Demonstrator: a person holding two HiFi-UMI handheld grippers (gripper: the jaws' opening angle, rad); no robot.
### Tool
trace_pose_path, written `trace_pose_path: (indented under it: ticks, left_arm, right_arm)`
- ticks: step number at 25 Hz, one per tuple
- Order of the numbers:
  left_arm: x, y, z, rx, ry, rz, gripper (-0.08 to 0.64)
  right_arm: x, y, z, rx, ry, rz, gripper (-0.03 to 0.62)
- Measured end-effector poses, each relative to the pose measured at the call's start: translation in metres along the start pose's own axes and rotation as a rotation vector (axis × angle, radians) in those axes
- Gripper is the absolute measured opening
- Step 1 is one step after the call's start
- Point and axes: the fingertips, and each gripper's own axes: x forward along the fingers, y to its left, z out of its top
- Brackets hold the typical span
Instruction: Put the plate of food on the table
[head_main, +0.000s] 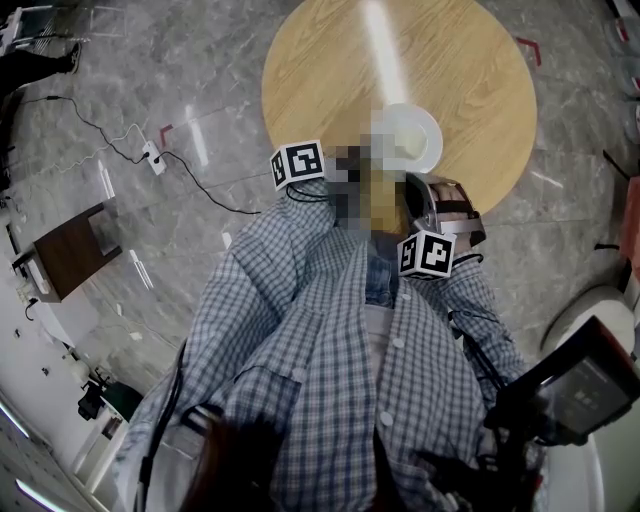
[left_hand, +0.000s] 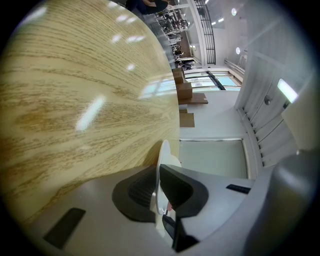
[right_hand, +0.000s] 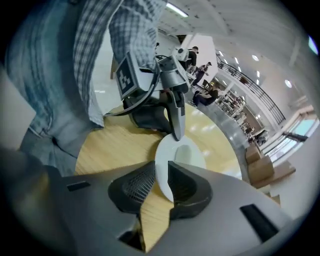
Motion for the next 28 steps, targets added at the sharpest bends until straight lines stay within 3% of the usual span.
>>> trace_pose_path:
  ticks: [4,14,21,28]
  left_arm:
    - [0.0,-0.001,-0.001,0.0,-0.002,-0.001,0.023]
    - [0.001,-0.003,0.0,-0.004,0.002,-0.011,0.023]
    - [0.001,-0.008,0.0,-0.014,-0.002,-0.033,0.023]
    - [0.002,-0.017,0.001,0.036,0.009,-0.052,0.023]
  right_arm:
    - [0.005,0.008,-0.005,-0.132,0.037,-0.001,0.063]
    - [0.012,0.002,-0.008,-0.215,0.097,-0.029,0.047]
    - [0.012,0.0,-0.011,-0.16,0.142,-0.024,0.046]
    - [0.014,-0.003,-0.015,-0.114,0.169,-0.017,0.046]
